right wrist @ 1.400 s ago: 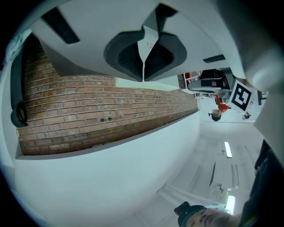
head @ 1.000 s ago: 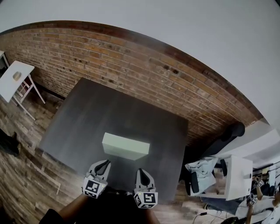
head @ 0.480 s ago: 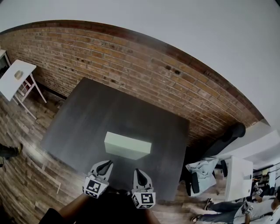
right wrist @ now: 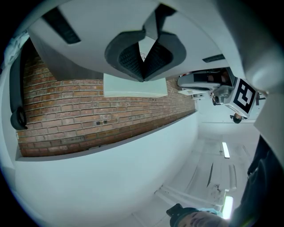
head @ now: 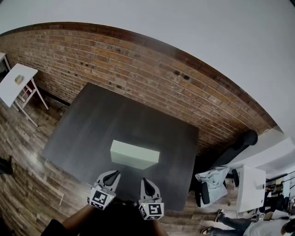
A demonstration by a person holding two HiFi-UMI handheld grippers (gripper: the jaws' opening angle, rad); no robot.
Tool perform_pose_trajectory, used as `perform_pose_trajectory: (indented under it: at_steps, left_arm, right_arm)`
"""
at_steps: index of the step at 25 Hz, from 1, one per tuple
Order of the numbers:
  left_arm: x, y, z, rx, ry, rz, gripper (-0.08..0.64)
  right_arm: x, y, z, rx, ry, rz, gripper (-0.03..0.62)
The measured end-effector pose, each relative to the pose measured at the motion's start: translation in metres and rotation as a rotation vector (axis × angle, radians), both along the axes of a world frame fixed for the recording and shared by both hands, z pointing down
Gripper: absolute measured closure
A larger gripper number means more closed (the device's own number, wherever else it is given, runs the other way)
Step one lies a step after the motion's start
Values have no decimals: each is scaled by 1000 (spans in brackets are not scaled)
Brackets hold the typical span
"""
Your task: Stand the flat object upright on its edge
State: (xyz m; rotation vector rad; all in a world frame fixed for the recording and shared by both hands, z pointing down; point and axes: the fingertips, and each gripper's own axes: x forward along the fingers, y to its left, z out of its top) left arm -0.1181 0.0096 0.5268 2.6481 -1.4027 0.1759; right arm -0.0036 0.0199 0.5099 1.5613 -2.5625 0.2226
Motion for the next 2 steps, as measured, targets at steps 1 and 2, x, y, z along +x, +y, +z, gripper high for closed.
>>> perform_pose_trajectory:
  at_steps: [1, 2]
  left_arm:
    - [-1, 0, 0, 0, 0, 0, 512]
    - [-2, 0, 1, 0, 0, 0, 512]
  right_arm:
    - [-1, 0, 0, 1, 0, 0, 569]
    - [-1, 0, 1, 2, 1, 1, 569]
